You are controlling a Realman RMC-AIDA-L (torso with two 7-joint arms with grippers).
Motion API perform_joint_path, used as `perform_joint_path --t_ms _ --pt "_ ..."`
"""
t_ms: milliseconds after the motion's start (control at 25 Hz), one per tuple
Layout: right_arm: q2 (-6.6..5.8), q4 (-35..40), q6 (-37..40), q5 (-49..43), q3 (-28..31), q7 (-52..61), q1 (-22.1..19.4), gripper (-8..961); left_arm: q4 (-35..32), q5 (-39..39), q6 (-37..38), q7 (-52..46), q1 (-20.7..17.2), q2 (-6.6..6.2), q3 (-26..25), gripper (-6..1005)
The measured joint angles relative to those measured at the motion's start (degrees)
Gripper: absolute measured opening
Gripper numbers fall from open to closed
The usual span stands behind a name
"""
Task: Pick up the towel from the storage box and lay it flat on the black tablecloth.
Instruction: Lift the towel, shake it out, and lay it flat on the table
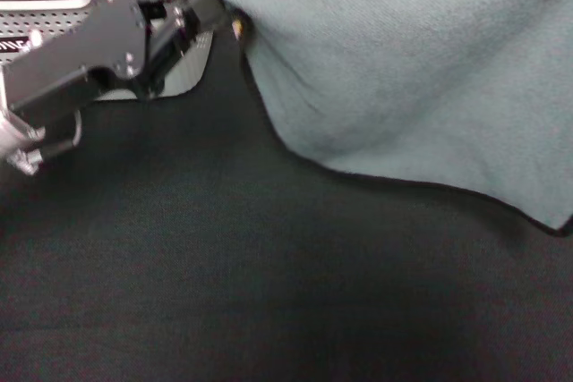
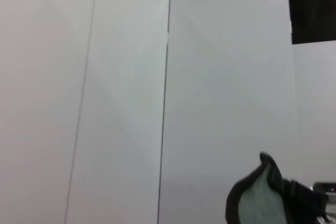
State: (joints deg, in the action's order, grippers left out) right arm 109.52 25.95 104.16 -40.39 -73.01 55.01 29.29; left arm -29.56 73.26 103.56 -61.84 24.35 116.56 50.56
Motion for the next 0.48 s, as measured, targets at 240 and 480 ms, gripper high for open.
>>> perform_joint_path --t_ms 240,480 --pt "-0.15 0.13 -0.21 -1.24 -0.26 0.19 -0.33 108 -0.42 0.14 -0.82 -1.11 2.97 -1.22 -0.77 15" --pt "2.1 1.05 4.39 -5.99 -0.46 0.69 -4.23 112 -2.59 4.52 3.27 -1.55 1.3 -2.47 -0.52 15"
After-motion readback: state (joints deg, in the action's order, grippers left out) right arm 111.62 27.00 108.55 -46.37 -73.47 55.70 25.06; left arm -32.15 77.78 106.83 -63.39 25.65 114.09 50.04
